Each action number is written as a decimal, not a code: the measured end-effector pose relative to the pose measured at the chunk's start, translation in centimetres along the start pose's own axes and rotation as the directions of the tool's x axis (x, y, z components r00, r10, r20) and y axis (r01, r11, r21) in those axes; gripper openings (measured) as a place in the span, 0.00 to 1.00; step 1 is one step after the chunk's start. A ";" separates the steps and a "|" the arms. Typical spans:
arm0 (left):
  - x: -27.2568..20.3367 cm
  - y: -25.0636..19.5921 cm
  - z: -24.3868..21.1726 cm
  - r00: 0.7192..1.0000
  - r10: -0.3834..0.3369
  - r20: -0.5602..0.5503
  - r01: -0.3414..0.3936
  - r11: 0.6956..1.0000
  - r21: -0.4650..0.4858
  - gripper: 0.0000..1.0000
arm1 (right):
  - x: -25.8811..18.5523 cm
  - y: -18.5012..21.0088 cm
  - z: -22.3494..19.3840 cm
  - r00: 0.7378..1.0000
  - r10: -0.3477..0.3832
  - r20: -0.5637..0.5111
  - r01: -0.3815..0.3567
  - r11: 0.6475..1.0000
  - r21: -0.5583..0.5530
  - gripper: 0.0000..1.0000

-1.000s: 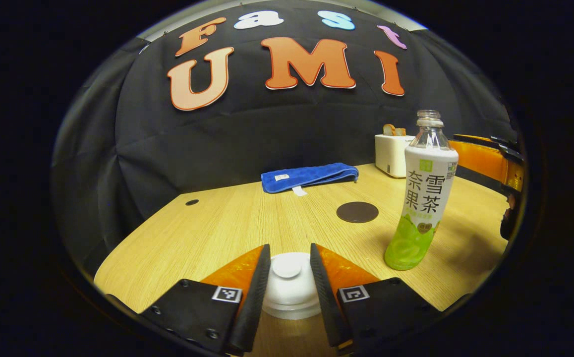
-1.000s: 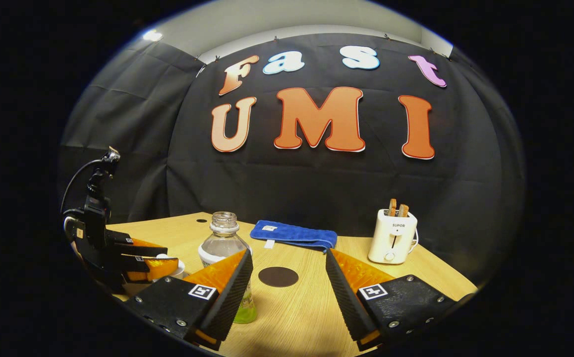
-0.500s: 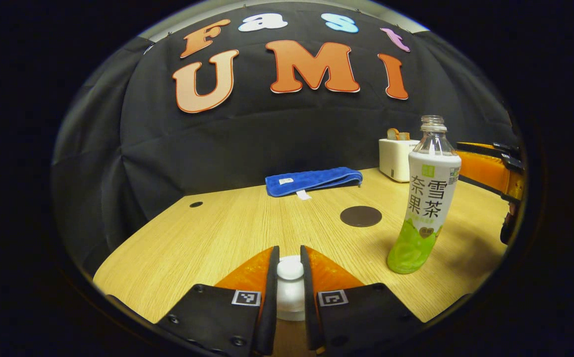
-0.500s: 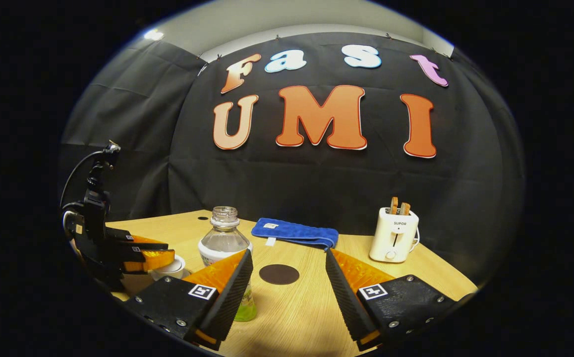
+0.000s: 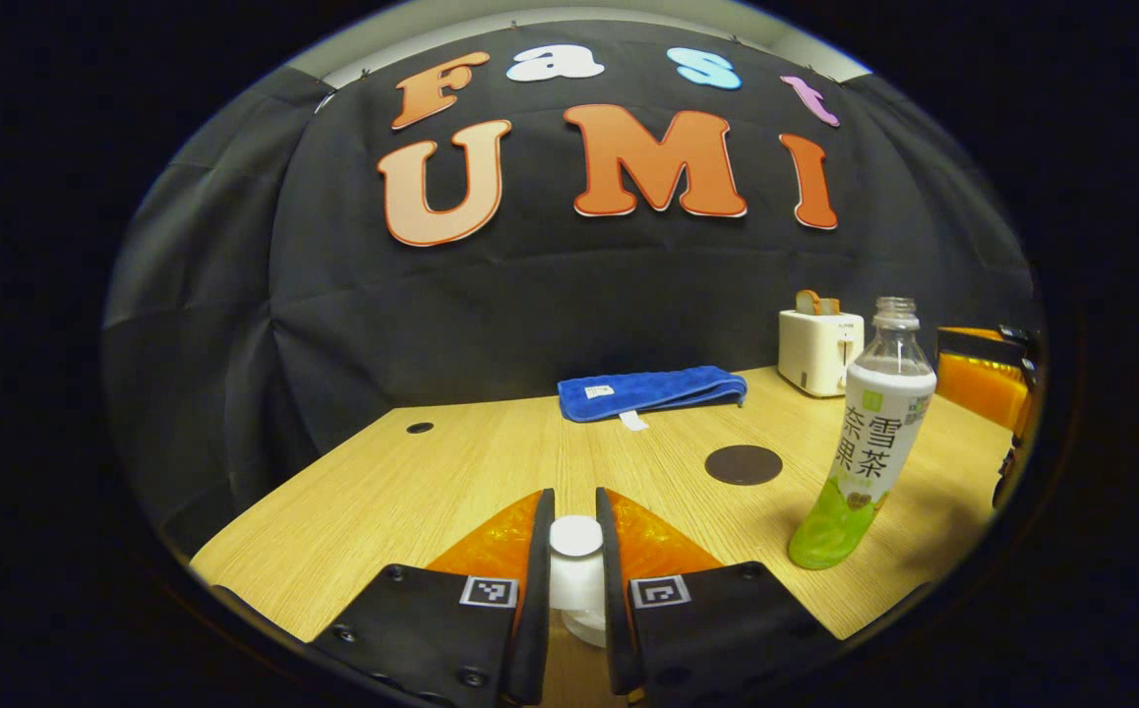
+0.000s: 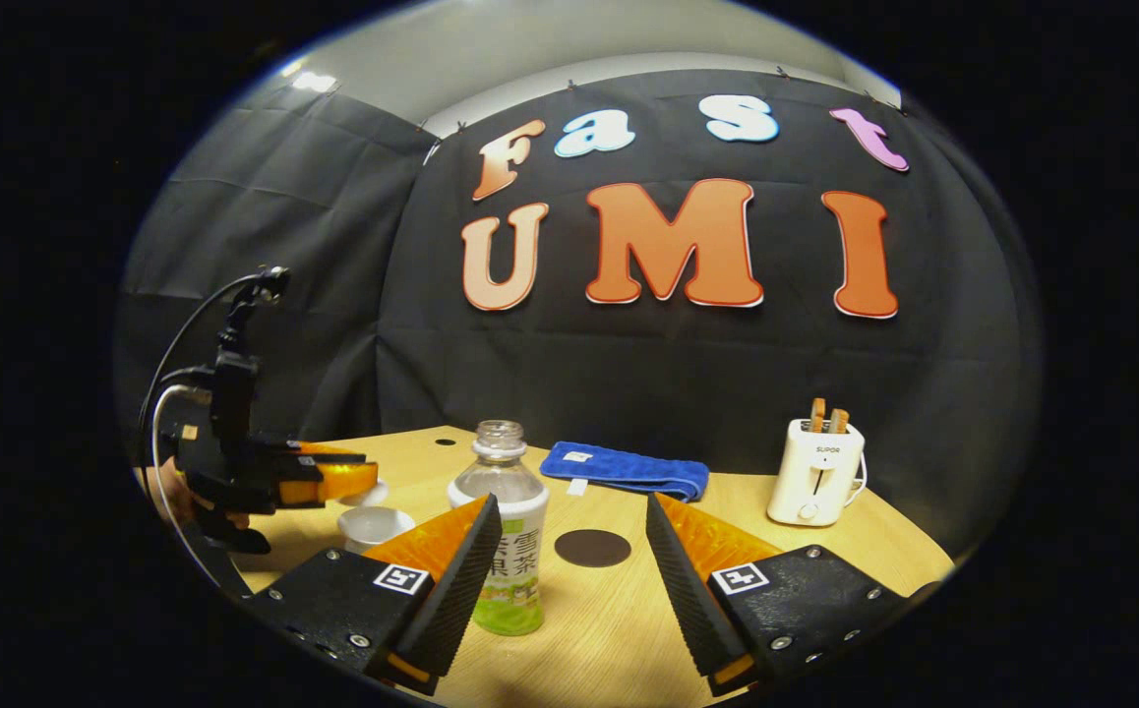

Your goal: Open the teacup lid with one hand, grasp the water bottle and pour water into the teacup with the other hand; after pouring, place the water bottle on the coaster and then close the teacup lid.

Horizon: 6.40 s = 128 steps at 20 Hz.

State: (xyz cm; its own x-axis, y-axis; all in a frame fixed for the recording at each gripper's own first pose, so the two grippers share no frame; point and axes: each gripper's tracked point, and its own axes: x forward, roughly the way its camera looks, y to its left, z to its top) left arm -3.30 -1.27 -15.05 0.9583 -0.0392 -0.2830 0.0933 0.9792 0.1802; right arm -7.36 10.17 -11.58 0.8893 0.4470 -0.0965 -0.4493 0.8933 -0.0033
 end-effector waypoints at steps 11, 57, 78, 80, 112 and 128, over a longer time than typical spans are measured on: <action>-1.5 4.1 -0.4 0.997 0.072 0.002 -0.072 0.997 -0.025 0.28 | 2.1 4.2 -5.1 0.987 0.091 -0.136 -0.095 0.995 -0.026 0.81; -3.1 12.2 -4.6 0.994 0.108 -0.030 -0.110 0.987 -0.117 0.28 | 7.7 5.0 -2.5 0.985 -0.170 -0.015 0.069 0.476 -0.877 0.58; -4.0 13.5 -5.0 0.992 0.121 -0.041 -0.126 0.981 -0.147 0.30 | 9.1 5.5 -1.8 0.997 -0.071 -0.009 -0.006 0.034 -0.999 0.58; -4.1 13.8 -5.0 0.991 0.125 -0.045 -0.131 0.980 -0.148 0.28 | 9.2 5.6 -1.8 0.998 -0.063 -0.010 -0.009 0.021 -1.000 0.58; -5.5 14.7 -3.1 0.992 0.129 -0.007 -0.128 0.981 -0.145 0.28 | 10.3 6.9 1.1 0.985 0.062 0.160 0.172 -0.285 -0.943 0.55; -5.2 13.9 -4.2 0.995 0.096 -0.031 -0.099 0.987 -0.129 0.28 | 10.7 8.8 0.8 0.968 0.165 0.188 0.241 -0.415 -0.877 0.58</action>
State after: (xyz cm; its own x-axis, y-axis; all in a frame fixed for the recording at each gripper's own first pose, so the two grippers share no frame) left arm -8.17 13.39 -15.05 0.9539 0.0610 -0.2937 -0.0378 0.9957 0.0842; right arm -1.71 22.89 -11.82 0.8029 0.5887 0.0934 0.3266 -0.3034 -0.8951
